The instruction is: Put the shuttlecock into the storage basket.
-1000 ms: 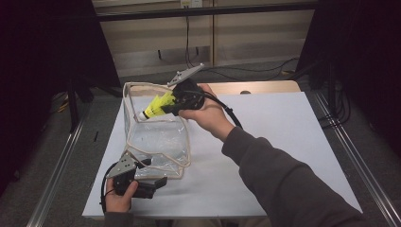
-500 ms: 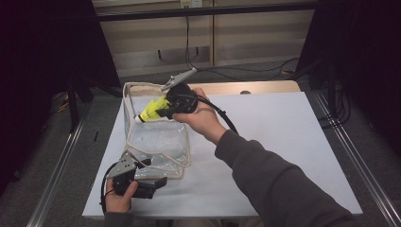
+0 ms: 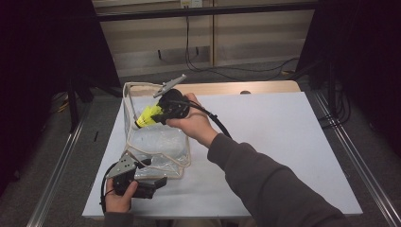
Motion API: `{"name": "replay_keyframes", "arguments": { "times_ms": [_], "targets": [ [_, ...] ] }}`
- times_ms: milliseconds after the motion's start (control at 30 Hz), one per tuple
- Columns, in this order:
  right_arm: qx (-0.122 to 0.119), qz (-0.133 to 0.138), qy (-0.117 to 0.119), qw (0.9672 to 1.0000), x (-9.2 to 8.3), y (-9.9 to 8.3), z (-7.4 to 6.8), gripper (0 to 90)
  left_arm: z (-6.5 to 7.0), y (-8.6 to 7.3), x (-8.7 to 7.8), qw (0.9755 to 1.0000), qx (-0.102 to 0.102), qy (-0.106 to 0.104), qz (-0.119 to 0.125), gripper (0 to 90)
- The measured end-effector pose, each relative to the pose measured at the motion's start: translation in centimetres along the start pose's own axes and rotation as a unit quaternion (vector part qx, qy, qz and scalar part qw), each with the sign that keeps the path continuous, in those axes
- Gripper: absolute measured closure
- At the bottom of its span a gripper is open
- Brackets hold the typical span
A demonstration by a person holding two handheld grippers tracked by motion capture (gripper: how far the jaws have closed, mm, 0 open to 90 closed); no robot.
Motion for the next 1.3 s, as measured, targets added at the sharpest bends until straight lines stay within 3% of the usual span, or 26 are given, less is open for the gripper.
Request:
{"name": "replay_keyframes", "arguments": {
  "times_ms": [233, 367, 400, 867, 1300],
  "targets": [
    [0.004, -0.005, 0.003, 1.0, 0.7, -0.2, -0.4, 78.0, 0.1, 0.0, 0.0, 0.9999, 0.001, 0.01, 0.001, 3.8],
    [0.005, -0.006, 0.003, 1.0, 1.0, -0.2, -0.7, 78.0, 0.0, 0.0, 0.0, 1.0, 0.003, 0.003, -0.001, 3.8],
    [0.005, -0.006, 0.003, 1.0, 1.1, -0.2, -0.7, 78.0, 0.1, 0.0, 0.0, 0.9999, 0.001, 0.01, 0.001, 3.7],
    [0.024, -0.007, 0.007, 0.9997, 2.3, -0.3, -1.3, 77.9, 0.1, 0.0, 0.0, 1.0, -0.001, 0.008, 0.003, 3.7],
    [0.019, -0.017, 0.005, 0.9997, 3.2, -0.2, -1.7, 77.8, 0.1, 0.0, 0.0, 1.0, -0.001, 0.005, 0.005, 3.7]
  ]
}}
Point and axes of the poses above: each handheld gripper's, and its own axes: x roughly forward along the jaws, y roughly out of its top, z roughly to its right, the point moved 2 cm from there along x, roughly forward along the jaws, and after that the axes turned 4 degrees about -y, right-handed, at the moved point
